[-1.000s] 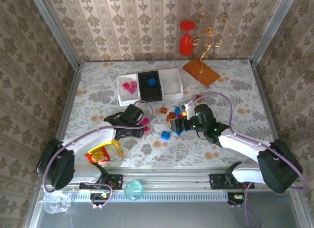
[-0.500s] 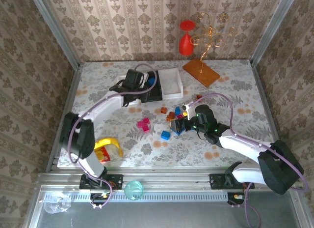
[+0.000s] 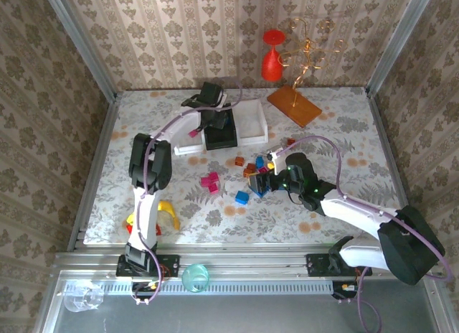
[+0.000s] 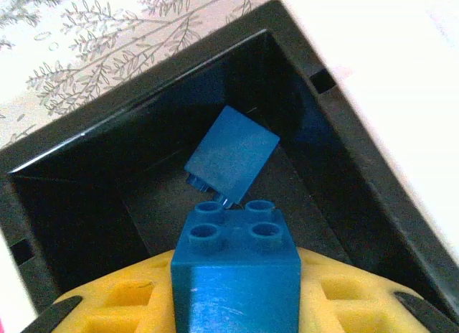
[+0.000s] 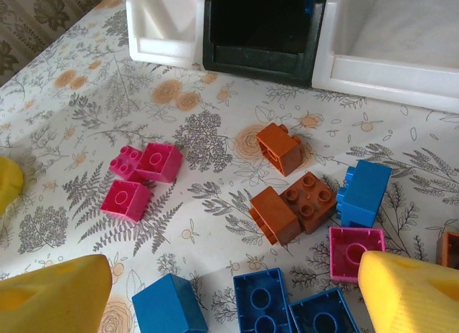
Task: Sort the legos into containers by color
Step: Place the lego in the container, then pick up the lego from the center of the table.
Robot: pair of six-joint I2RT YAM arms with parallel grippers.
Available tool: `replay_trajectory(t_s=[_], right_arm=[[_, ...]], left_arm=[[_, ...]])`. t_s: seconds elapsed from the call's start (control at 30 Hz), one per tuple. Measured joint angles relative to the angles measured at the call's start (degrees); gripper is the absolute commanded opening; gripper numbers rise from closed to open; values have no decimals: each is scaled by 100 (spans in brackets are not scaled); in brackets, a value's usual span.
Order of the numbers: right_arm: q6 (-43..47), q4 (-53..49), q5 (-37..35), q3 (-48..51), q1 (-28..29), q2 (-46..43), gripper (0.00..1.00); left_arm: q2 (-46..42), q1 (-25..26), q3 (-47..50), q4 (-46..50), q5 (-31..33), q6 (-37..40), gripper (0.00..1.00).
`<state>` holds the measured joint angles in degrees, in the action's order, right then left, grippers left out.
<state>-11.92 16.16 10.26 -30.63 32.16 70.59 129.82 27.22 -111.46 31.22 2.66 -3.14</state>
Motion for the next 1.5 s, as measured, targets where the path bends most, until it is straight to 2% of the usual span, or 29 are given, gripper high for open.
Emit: replay_trajectory(t_s=[0.1,0.23,0.43,0.53,0.67,0.8,0.93,1.17,1.5], right_arm=[[2,0,0,0,0,-2,91],[0,0,0,0,0,-2,91],[0,17,0,0,0,48,91],[0,13,-26,0,0,79,91],[-4,-59,-308,-24,4,162,90],[-66,-459,-710,-299,7,533,87],[-155,-1049,-1071,-826,50,997,84],[-140,-1932,-1377,-1808,590,1816,76],[-437,-2422,-1569,-2452,730,2769,65]], left_arm=[[212,4,-299,210,83,85,41],[247,2,-417,345,109,151,51],[-114,7,-92,254,-66,131,65],[-876,7,752,-20,-348,57,67],[-2352,7,2295,-693,-874,-195,70],[-3895,11,4107,-1759,-1443,-570,76],[-4927,13,5608,-2500,-1853,-933,81],[-5582,61,7224,-3187,-2396,-1403,82],[-6199,96,8017,-3521,-2385,-1690,82]])
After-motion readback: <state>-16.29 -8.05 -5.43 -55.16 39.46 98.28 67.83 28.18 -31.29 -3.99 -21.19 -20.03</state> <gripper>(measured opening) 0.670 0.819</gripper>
